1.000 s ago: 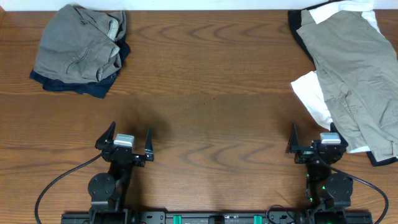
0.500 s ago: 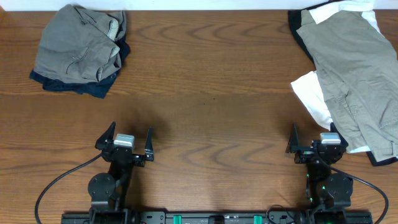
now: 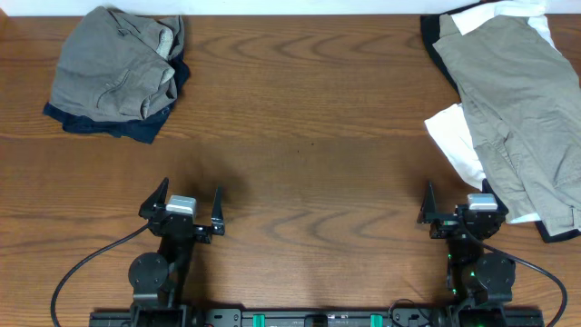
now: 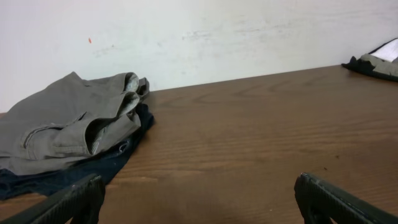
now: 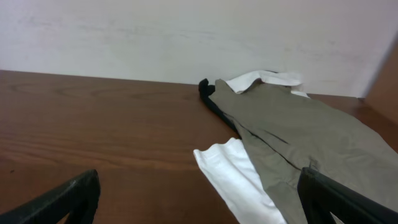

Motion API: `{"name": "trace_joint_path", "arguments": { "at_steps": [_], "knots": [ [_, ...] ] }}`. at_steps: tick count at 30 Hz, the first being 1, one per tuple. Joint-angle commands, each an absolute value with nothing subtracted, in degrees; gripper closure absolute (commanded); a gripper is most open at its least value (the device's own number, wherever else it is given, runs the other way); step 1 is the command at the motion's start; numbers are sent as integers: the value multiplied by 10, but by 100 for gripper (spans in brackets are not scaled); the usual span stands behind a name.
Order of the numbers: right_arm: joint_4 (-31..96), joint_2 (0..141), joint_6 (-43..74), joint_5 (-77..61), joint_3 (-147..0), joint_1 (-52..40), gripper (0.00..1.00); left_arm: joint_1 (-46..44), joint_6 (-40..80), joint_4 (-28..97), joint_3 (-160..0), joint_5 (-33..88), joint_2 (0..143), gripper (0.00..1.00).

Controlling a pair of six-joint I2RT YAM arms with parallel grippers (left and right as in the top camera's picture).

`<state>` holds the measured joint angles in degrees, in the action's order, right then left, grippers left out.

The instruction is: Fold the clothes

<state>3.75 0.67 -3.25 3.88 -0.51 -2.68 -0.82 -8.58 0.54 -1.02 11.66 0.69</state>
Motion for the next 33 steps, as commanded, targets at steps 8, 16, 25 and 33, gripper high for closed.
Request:
{"name": "trace_joint_path", "arguments": {
  "at_steps": [8,16,25,33],
  "knots": [
    [29,51,-15,14,-3,-21,1,-11,-53,25,-2,144,8,2],
    [4,115,4,22,-39,-20,1,-11,25,22,-33,144,64,2],
    [25,313,16,28,-193,-20,1,-11,25,39,-206,146,301,2],
    [166,546,36,19,-431,5,1,-11,22,129,-408,146,555,2]
  ]
}}
